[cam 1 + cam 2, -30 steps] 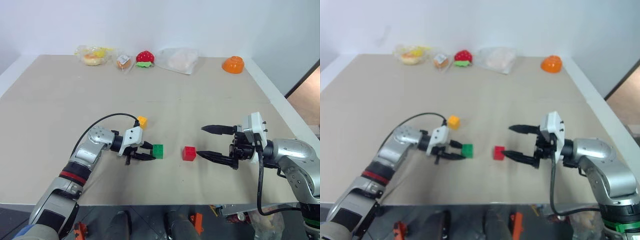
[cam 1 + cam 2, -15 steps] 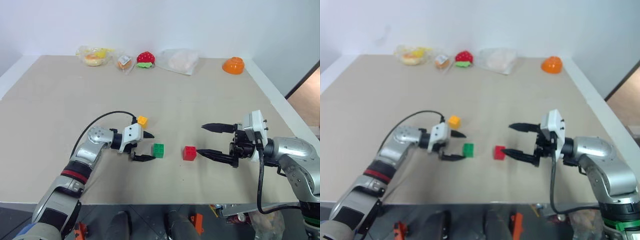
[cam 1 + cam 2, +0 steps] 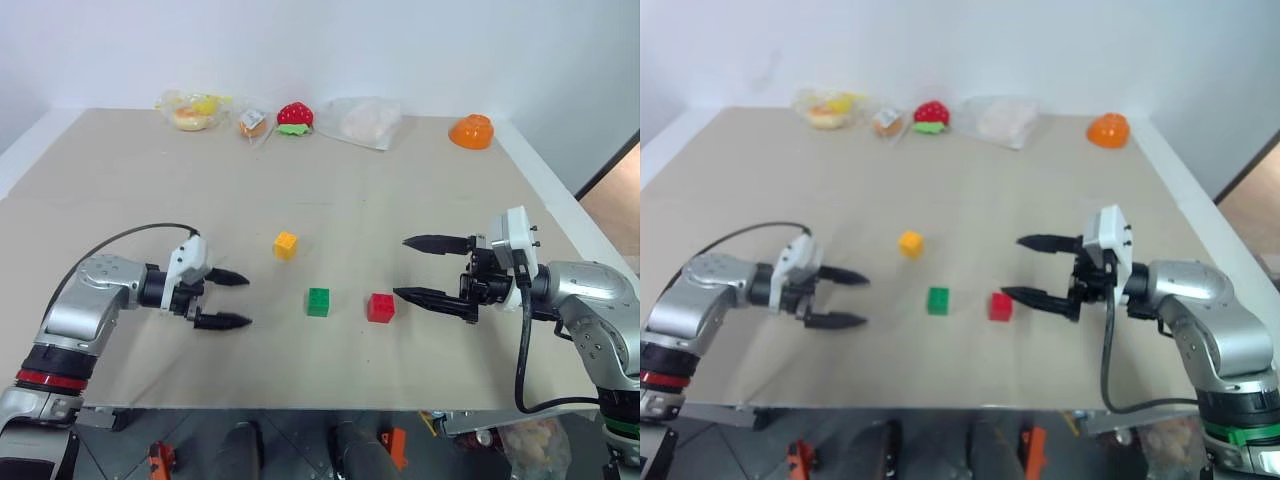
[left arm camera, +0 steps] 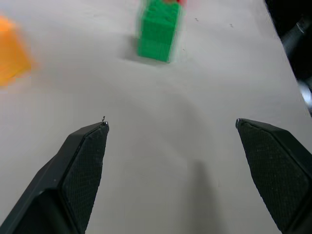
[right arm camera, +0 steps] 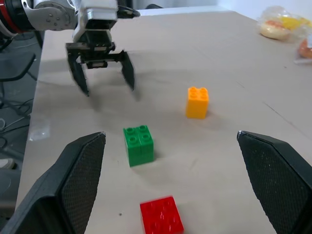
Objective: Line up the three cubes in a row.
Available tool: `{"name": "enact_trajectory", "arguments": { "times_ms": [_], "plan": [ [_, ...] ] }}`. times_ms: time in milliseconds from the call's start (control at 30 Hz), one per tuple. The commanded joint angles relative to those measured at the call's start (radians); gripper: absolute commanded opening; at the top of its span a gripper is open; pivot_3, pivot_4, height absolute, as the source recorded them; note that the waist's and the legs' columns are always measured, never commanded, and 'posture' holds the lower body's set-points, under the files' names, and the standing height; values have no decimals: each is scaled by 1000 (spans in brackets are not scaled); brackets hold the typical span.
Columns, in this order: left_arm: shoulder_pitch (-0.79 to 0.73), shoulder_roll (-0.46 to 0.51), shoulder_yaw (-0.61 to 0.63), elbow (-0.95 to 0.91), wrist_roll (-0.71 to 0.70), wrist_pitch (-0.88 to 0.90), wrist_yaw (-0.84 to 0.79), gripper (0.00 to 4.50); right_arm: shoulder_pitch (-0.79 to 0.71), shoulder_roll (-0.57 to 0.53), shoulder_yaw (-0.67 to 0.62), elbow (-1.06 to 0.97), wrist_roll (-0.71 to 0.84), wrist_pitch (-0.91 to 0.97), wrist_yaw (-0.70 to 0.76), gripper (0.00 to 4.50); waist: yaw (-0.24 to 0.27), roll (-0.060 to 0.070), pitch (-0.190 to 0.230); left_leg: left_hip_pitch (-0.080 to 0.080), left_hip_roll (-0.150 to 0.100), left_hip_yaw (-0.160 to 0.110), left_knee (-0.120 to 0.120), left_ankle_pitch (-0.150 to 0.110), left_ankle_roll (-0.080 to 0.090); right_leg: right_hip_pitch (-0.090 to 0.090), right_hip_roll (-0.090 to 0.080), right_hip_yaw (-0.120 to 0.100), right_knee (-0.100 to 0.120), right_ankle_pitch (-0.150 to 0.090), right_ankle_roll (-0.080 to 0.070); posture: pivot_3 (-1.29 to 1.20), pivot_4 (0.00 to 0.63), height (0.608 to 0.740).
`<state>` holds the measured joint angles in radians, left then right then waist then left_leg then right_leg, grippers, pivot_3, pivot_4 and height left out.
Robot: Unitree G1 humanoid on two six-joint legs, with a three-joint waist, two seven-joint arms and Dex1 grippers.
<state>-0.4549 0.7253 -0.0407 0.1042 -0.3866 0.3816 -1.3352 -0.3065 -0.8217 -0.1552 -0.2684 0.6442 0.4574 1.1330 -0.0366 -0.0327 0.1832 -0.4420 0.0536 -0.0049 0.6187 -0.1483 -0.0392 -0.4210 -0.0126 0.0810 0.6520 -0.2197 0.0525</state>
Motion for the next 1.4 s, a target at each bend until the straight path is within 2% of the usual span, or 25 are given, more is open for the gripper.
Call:
{"name": "enact_trajectory", "arguments": {
  "times_ms": [33,133,300,433,600,767,1067,1400],
  "plan": [
    [-8,-57,82,-48,-24,60,189,4318,-19,5,-6,3,6,-16,12,4500,0,0,0,0,0,0,1,0,0,1,-1,0,0,0,0,0,150,740],
    [10,-120,85,-53,17,57,323,4318,-31,11,3,11,3,-19,17,4500,-1,0,0,1,-1,2,1,0,0,1,-2,0,0,1,1,0,150,740],
    [30,-177,31,-39,105,12,444,4318,-60,18,20,22,0,-19,22,4500,-3,0,0,1,-1,1,-1,0,0,0,0,0,0,1,1,0,150,740],
    [-15,-229,16,47,173,-10,561,4318,-70,24,31,3,0,-18,16,4500,-3,0,0,1,-1,1,-1,0,0,0,0,0,0,1,1,0,150,740],
    [-68,-284,4,126,230,-47,651,4318,-108,66,38,27,-62,-52,-62,4500,-4,0,0,1,-2,1,0,0,0,1,0,1,0,2,3,0,150,740],
    [-100,-331,0,163,239,-61,686,4318,-134,106,31,60,-105,-69,-136,4500,-4,0,0,1,-2,1,0,0,0,1,0,2,0,2,3,0,150,740],
    [-133,-349,5,100,185,40,638,4318,-120,98,24,52,-92,-70,-112,4500,-6,0,0,0,-2,1,-1,0,0,0,0,2,0,2,4,0,150,740],
    [-176,-396,-28,103,194,80,660,4318,-133,107,30,62,-95,-70,-102,4500,-6,0,0,0,-2,1,0,0,0,1,1,2,0,2,4,0,150,740]
  ]
}}
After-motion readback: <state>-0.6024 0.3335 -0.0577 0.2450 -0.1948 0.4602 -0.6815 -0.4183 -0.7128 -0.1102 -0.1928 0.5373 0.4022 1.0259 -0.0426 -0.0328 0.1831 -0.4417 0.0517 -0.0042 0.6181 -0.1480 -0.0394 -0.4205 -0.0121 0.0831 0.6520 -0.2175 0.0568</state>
